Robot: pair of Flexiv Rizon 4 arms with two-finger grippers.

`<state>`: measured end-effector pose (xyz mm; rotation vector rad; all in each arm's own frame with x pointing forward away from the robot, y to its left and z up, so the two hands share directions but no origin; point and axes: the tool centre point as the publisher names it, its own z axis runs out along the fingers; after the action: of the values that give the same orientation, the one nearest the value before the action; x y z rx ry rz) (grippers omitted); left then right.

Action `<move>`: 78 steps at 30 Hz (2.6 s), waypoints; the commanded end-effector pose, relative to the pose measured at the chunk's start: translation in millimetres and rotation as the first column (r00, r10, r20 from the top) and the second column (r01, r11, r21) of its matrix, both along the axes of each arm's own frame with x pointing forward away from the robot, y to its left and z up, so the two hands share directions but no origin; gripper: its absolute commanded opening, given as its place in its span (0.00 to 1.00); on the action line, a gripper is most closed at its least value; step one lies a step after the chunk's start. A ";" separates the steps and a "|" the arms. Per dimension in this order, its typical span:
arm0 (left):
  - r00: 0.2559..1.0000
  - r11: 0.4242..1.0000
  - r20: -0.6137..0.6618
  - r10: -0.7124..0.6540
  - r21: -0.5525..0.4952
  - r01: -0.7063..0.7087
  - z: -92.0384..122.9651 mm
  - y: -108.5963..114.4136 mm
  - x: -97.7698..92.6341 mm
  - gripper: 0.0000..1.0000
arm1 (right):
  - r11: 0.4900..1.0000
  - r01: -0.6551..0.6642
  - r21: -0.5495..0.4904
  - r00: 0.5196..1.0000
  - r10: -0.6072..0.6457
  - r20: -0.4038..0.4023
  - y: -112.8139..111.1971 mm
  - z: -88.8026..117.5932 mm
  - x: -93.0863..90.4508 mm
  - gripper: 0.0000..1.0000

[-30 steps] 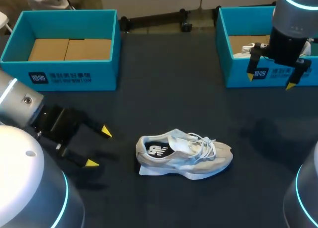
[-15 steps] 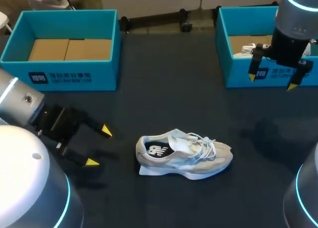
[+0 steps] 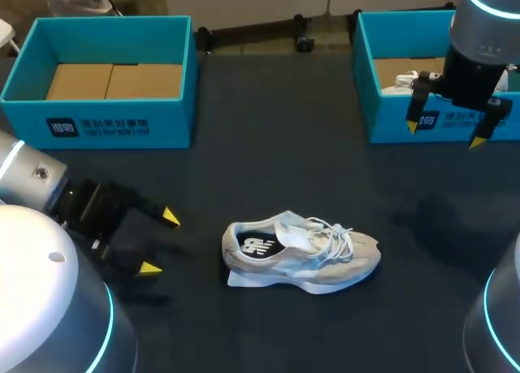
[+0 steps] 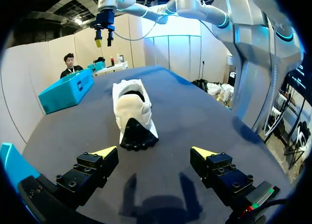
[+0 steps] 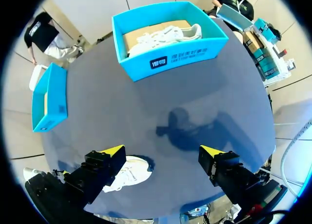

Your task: Take the shoe out of the shoebox, open the shoe tongue, remove and reinsert the insole, then place the shoe into the shoebox

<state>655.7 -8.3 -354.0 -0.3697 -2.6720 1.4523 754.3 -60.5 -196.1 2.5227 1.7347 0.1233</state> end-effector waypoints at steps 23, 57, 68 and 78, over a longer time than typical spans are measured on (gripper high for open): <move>0.970 0.976 -0.167 0.175 -0.099 -0.193 -24.5 -30.5 0.1 1.00 | 1.000 0.000 0.001 1.000 0.000 0.001 0.2 -1.1 0.2 1.00; 0.957 0.961 -0.199 0.212 -0.133 -0.241 -35.1 -47.2 7.4 1.00 | 1.000 0.000 0.001 1.000 0.000 0.001 0.2 -1.1 0.2 1.00; 0.957 0.962 -0.227 0.183 -0.160 -0.222 -47.9 -62.5 7.0 1.00 | 1.000 0.000 0.001 1.000 0.000 0.001 0.2 -1.1 0.2 1.00; 0.955 0.951 -0.226 0.194 -0.193 -0.240 -55.9 -79.2 16.1 1.00 | 1.000 0.000 0.001 1.000 0.000 0.001 0.2 -1.1 0.2 1.00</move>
<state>668.5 -80.0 -402.7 0.0700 -2.4605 1.7389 754.3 -60.5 -196.2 2.5228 1.7346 0.1235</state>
